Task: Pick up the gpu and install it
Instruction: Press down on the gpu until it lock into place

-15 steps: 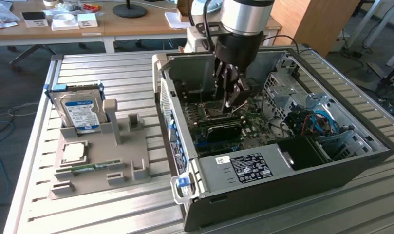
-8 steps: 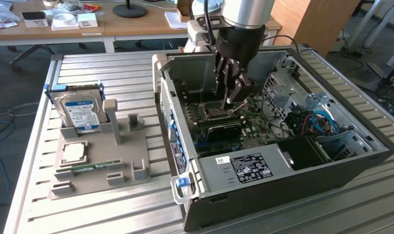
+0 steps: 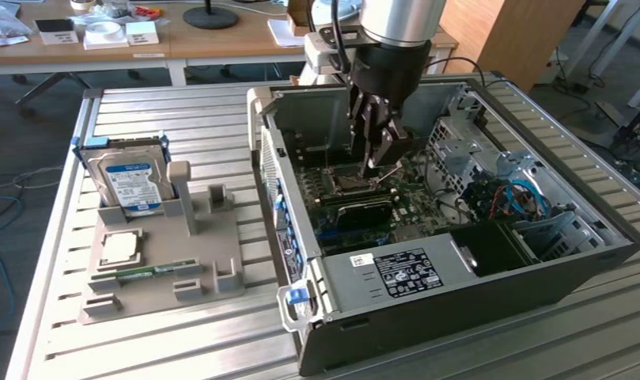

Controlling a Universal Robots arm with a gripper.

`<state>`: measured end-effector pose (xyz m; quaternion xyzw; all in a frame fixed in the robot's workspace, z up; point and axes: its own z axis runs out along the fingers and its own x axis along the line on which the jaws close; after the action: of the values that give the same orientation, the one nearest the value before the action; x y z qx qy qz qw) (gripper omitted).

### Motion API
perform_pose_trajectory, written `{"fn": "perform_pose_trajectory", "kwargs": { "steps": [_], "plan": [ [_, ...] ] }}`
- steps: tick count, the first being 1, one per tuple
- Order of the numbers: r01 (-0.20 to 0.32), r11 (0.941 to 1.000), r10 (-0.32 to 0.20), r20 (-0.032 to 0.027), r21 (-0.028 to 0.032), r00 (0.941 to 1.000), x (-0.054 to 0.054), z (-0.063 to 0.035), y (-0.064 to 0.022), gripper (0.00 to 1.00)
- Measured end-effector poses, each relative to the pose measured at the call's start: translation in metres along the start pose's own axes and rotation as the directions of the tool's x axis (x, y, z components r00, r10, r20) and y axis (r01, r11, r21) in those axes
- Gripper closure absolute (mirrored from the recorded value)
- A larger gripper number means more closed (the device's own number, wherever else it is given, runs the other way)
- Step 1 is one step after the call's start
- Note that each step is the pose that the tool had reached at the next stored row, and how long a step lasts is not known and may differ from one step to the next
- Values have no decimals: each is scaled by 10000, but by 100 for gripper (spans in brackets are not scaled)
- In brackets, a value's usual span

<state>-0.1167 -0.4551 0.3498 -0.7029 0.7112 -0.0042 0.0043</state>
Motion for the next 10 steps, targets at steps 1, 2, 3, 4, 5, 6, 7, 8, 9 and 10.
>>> {"fn": "perform_pose_trajectory", "kwargs": {
  "steps": [1,2,3,4,5,6,7,8,9,10],
  "plan": [
    [0,10000,0,0,0,10000,0,0,0,49],
    [0,10000,0,0,0,10000,0,0,0,49],
    [1,10000,-1,0,0,10000,0,0,0,49],
    [0,10000,0,0,0,10000,0,0,0,49],
    [0,10000,0,0,-1,10000,0,0,0,50],
    [0,10000,0,0,0,10000,0,0,0,50],
    [0,10000,0,0,0,10000,0,0,0,56],
    [0,10000,0,0,0,10000,0,0,0,62],
    [0,10000,0,0,-1,10000,0,0,0,62],
    [0,10000,0,1,0,10000,0,0,0,68]
  ]
}}
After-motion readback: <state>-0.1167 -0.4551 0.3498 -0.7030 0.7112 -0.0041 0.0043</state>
